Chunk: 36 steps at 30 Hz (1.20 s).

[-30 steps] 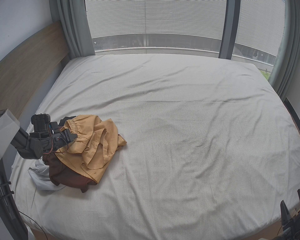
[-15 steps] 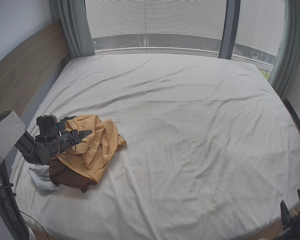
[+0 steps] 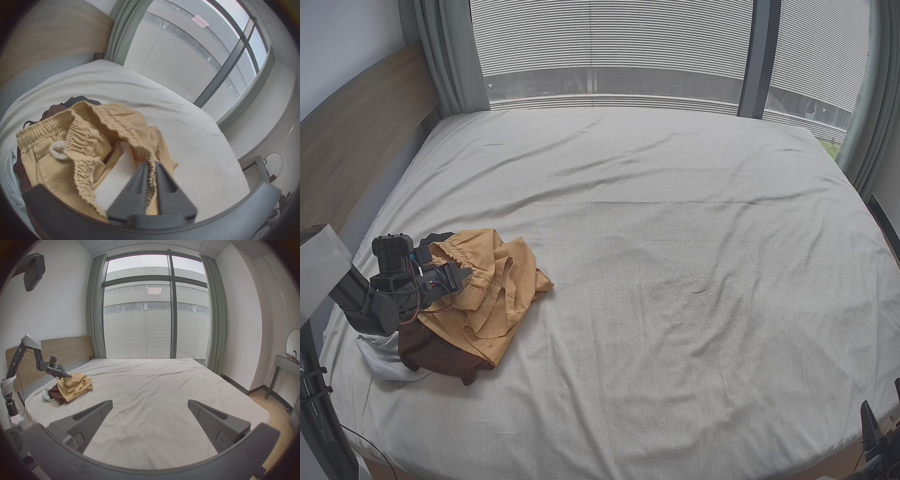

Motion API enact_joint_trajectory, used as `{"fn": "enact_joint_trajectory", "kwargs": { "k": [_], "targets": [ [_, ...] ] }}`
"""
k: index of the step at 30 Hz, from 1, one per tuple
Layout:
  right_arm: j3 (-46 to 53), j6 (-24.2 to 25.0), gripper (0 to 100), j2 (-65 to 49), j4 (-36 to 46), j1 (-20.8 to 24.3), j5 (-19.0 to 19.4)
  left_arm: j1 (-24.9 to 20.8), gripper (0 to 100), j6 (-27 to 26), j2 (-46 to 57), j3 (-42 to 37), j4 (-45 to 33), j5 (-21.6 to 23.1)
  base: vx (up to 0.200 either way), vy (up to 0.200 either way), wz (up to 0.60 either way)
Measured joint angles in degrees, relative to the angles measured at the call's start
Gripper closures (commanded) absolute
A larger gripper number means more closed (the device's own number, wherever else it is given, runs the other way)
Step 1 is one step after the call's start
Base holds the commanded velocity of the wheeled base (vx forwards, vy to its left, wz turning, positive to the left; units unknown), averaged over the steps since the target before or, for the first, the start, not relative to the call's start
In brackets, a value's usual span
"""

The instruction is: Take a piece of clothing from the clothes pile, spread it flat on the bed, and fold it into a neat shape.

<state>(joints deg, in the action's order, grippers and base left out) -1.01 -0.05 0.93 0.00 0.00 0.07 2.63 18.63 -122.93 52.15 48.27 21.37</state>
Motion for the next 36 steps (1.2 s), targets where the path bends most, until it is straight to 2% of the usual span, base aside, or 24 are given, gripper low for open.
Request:
{"fn": "enact_joint_trajectory", "kwargs": {
  "k": [9, 14, 18, 29, 30, 36],
  "targets": [
    [0.0, -0.02, 0, 0.0, 0.0, 0.0, 0.0, -0.13, 100, 1.76, 0.55, -0.28, 4.79, 0.6, 0.0, 0.0, 0.0],
    [0.0, -0.02, 0, 0.0, 0.0, 0.0, 0.0, -0.93, 100, 7.12, 2.97, -0.3, 4.79, 1.72, 0.0, 0.0, 0.0],
    [0.0, -0.02, 0, 0.0, 0.0, 0.0, 0.0, -1.95, 100, 9.29, 5.67, -1.08, 4.52, 3.18, 0.0, 0.0, 0.0],
    [0.0, -0.02, 0, 0.0, 0.0, 0.0, 0.0, -1.89, 100, 6.58, 7.24, -3.93, 4.72, 4.3, 0.0, 0.0, 0.0],
    [0.0, -0.02, 0, 0.0, 0.0, 0.0, 0.0, -1.84, 0, 6.52, 7.17, -3.97, 4.72, 4.46, 0.0, 0.0, 0.0],
    [0.0, 0.0, 0, 0.0, 0.0, 0.0, 0.0, -2.11, 0, 4.85, 6.8, -4.36, 4.9, 5.03, 0.0, 0.0, 0.0]
  ]
}}
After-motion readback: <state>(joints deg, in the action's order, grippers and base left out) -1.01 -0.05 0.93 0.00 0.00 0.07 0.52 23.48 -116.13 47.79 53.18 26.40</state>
